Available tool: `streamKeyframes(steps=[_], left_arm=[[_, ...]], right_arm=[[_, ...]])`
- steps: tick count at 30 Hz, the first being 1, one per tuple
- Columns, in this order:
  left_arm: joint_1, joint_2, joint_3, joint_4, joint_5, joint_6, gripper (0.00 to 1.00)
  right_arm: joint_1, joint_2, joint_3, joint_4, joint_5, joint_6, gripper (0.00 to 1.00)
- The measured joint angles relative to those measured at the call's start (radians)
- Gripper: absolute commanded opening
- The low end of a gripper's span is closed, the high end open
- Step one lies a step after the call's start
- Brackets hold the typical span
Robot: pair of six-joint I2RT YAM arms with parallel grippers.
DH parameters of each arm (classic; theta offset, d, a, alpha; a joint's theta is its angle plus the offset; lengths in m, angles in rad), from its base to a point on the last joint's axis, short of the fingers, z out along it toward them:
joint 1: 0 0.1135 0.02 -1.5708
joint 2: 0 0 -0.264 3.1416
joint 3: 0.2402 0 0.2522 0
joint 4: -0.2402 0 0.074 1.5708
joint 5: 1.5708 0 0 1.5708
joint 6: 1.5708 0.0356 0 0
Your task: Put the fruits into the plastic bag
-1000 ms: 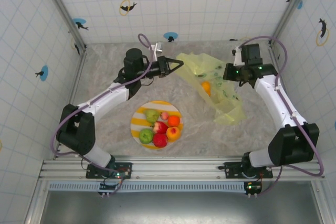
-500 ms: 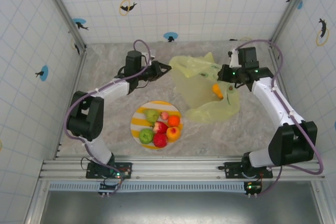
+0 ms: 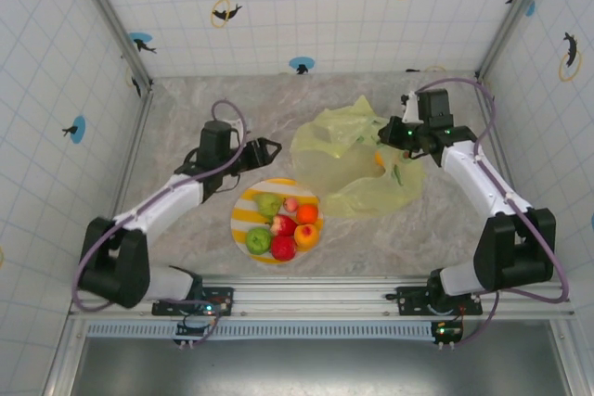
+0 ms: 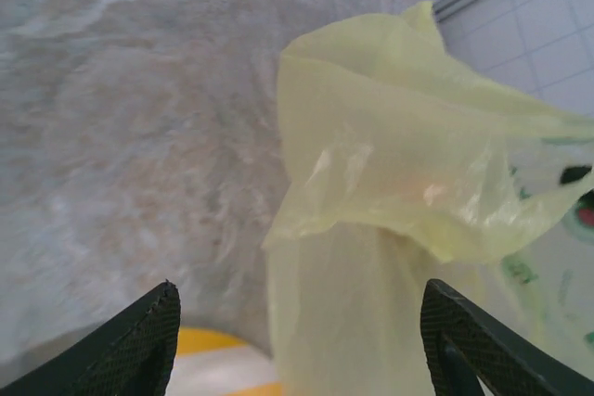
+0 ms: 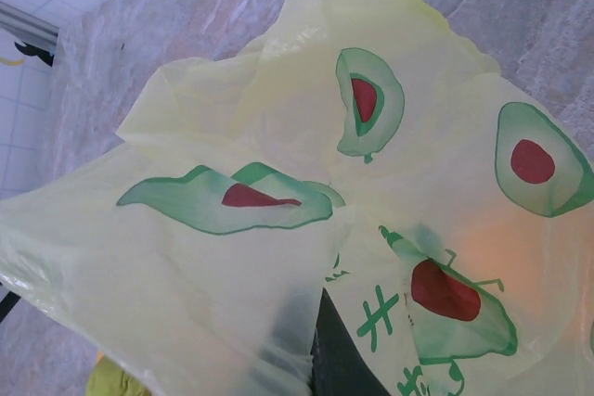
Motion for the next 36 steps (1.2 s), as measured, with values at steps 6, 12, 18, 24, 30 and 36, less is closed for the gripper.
streamKeyframes(steps=[6,12,18,24,30,36], left_arm=[[-0.071,-0.080,-0.044,-0.249,-0.147,0.102,0.79],[-0.162,-0.085,-0.054,-0.396,-0.247,0.127,0.85],[-0.182,-0.103,-0.110,-0.399,-0.258,0.075,0.87],[-0.192,-0.088,-0.153,-0.355,-0.231,0.014,0.88],[-0.201,-0.047,-0.155,-0.313,-0.225,-0.008,0.88],[-0.203,-0.030,-0.155,-0.312,-0.278,-0.007,0.86]], right_arm=[[0.000,0.027,0.000,-0.025,-0.034,-0.043,0.05],[-0.001,0.031,0.002,-0.039,-0.037,-0.072,0.05],[-0.002,0.031,0.005,-0.040,-0.041,-0.083,0.05],[-0.002,0.031,0.006,-0.040,-0.048,-0.088,0.05],[-0.002,0.031,0.006,-0.040,-0.056,-0.090,0.05],[-0.002,0.031,0.006,-0.040,-0.057,-0.089,0.05]])
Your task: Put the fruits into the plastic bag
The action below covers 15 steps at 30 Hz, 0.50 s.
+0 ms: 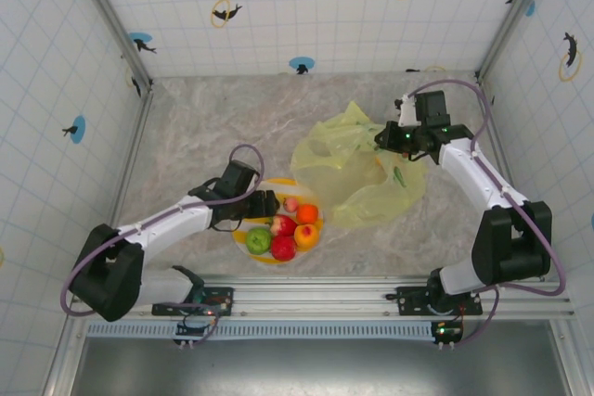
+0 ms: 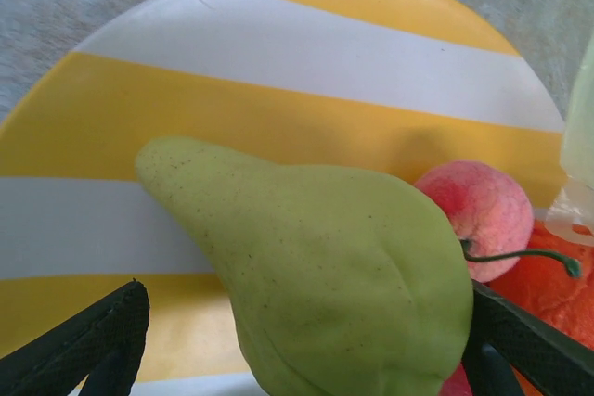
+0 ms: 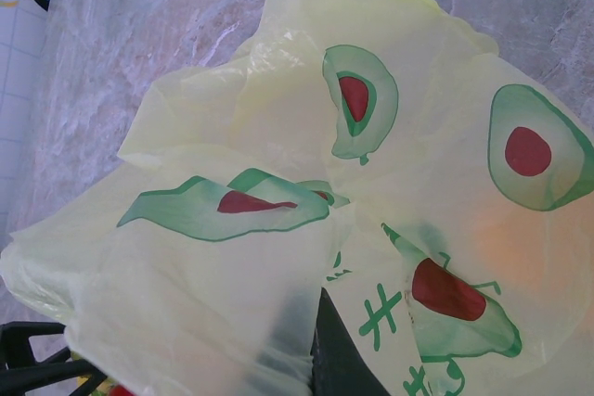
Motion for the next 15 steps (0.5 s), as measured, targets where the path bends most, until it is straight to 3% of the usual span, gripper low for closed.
streamKeyframes(steps=[8,15], left_arm=[[0.000,0.004,0.000,0.000,-0.068,-0.001,0.83],[-0.001,0.033,-0.005,0.023,-0.053,-0.001,0.83]], right_arm=[[0.000,0.000,0.000,0.001,-0.002,0.000,0.05],[0.000,0.000,-0.003,0.008,-0.004,0.003,0.05]])
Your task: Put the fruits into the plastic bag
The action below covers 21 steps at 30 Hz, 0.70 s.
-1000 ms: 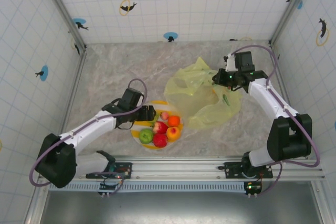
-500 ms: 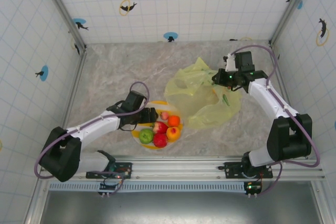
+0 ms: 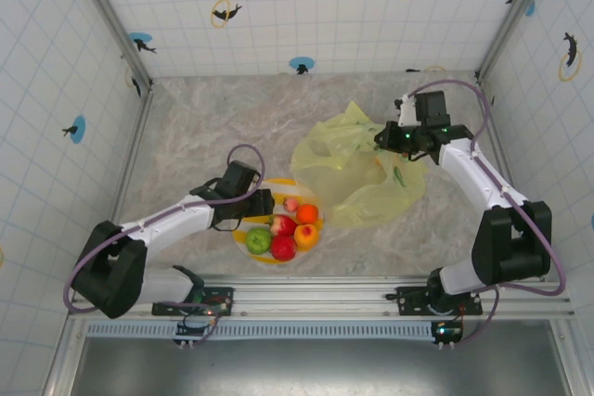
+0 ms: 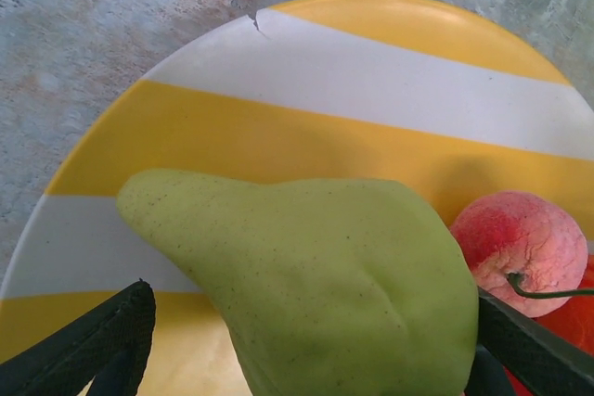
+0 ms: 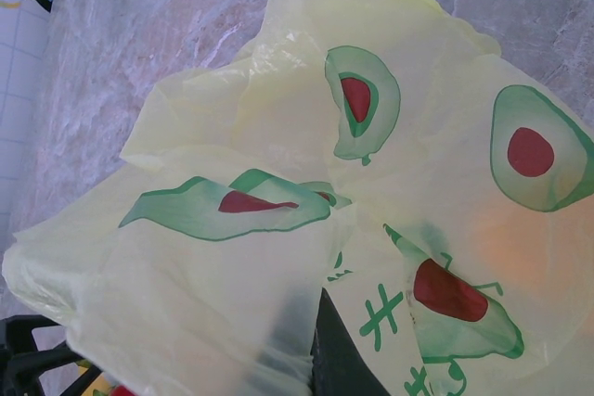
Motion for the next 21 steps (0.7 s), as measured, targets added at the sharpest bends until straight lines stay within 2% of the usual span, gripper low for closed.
streamKeyframes(steps=[14,21], left_arm=[[0.000,0.013,0.004,-0.008,-0.024,0.006,0.81],[0.000,0.023,0.008,0.030,0.012,0.004,0.82]], right_arm=[[0.000,0.000,-0.010,0.007,-0.006,0.001,0.05],[0.000,0.000,-0.014,0.020,-0.010,0.005,0.05]])
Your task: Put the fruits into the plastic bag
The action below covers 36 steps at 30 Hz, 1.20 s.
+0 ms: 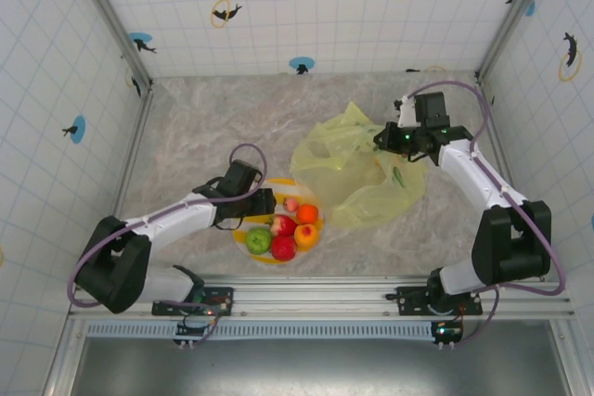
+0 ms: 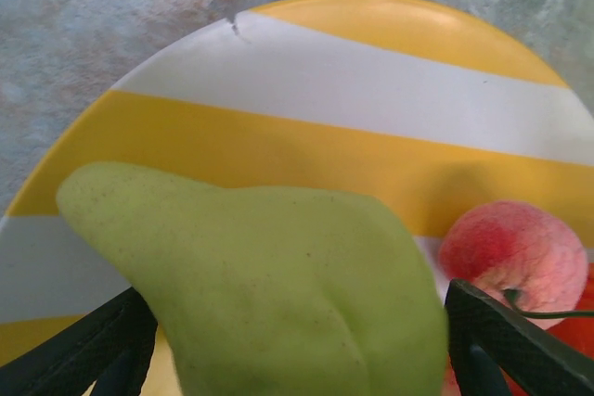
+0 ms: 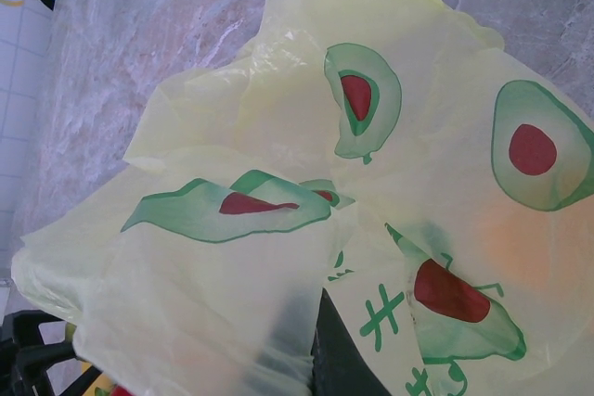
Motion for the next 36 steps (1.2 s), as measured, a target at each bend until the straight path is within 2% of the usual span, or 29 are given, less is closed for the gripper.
streamKeyframes(steps=[10,24,27,31,36], left_arm=[[-0.003,0.090,0.058,0.016,-0.004,0.004,0.83],[-0.020,0.120,0.083,0.014,-0.063,0.030,0.64],[-0.020,0.099,0.080,0.015,-0.081,0.031,0.60],[-0.026,-0.008,0.077,0.036,-0.100,0.043,0.58],[-0.100,-0.095,0.098,0.135,-0.064,0.103,0.55]], right_arm=[[0.000,0.000,0.000,0.006,-0.006,0.002,0.06],[-0.006,0.000,0.000,0.006,-0.007,0.003,0.06],[-0.006,0.000,0.000,0.006,-0.010,0.002,0.06],[-0.006,0.000,0.000,0.005,-0.011,0.002,0.06],[-0.006,0.000,0.000,0.006,-0.016,0.003,0.06]])
